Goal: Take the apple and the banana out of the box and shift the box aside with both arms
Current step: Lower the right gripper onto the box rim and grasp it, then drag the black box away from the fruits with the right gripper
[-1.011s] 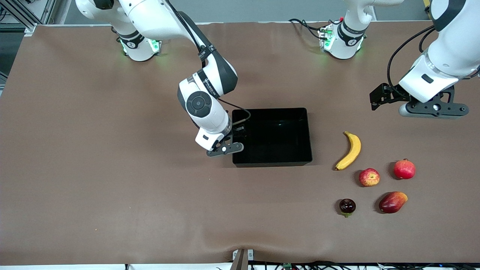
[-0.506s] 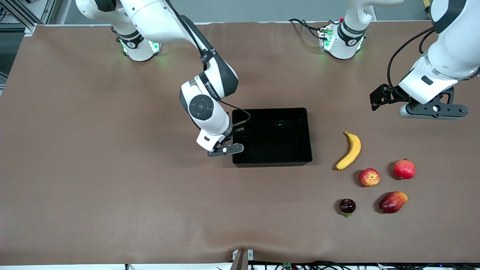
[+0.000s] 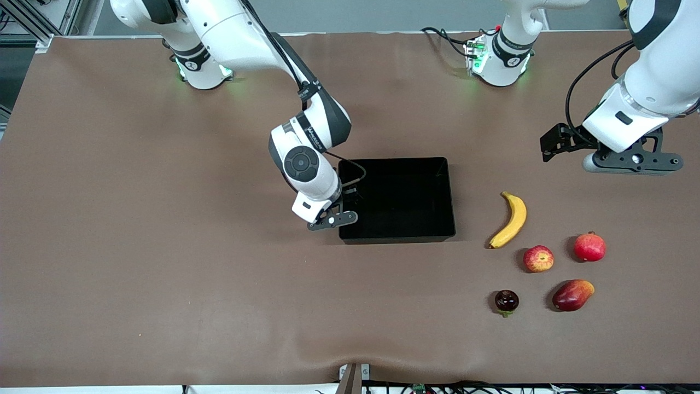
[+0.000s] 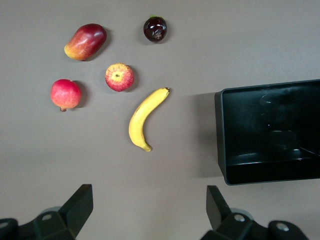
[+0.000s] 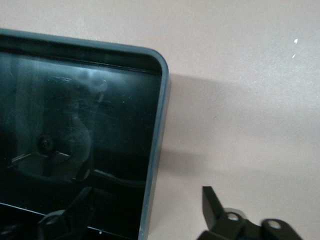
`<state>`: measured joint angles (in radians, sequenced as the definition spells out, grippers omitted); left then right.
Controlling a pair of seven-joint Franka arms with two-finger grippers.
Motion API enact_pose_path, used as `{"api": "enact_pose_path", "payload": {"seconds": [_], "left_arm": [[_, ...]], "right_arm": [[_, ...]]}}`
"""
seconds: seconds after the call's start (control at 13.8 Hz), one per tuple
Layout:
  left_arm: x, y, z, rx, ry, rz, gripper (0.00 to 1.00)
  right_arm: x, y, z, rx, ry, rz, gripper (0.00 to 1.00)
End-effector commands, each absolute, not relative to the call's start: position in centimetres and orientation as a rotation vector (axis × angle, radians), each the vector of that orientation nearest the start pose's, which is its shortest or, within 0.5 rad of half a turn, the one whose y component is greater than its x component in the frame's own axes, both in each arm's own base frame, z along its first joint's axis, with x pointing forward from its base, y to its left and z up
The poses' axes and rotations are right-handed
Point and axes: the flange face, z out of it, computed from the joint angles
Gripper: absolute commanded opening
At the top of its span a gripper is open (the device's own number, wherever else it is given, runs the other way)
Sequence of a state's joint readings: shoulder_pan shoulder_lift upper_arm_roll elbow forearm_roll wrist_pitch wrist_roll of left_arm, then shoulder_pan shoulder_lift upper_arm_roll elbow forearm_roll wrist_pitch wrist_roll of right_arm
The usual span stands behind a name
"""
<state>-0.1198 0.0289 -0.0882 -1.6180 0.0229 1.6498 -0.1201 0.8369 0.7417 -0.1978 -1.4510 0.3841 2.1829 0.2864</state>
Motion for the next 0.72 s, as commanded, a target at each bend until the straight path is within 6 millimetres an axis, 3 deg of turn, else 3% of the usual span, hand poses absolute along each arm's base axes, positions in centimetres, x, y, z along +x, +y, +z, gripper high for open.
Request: {"api": "enact_pose_path", "payload": {"seconds": [0.0,0.07,0.22,0.43,0.65], "left_arm": [[55.7,-11.3,59.5,-3.124,0.122,-0.028,1.00],[55.7,-11.2,59.4,-3.122,0.120,-0.026,1.00],[55.9,-10.2,59.4,-3.123,0.092,-0.026,1.00],[56.3,-9.0,59.2,-3.125,0.056,-0.035,1.00],[56.6,-8.1,58.8,-3.125,0.032,-0.026,1.00]], "right_arm": [[55.4,46.6,24.7,-2.949,-0.278,0.134,0.54],[55.3,46.5,24.6,-2.950,-0.278,0.148,0.41],[54.9,46.4,24.1,-2.957,-0.276,0.173,0.31],[54.5,46.2,24.3,-2.938,-0.236,0.261,0.00],[54.5,44.9,25.1,-2.931,-0.205,0.374,0.00]]}}
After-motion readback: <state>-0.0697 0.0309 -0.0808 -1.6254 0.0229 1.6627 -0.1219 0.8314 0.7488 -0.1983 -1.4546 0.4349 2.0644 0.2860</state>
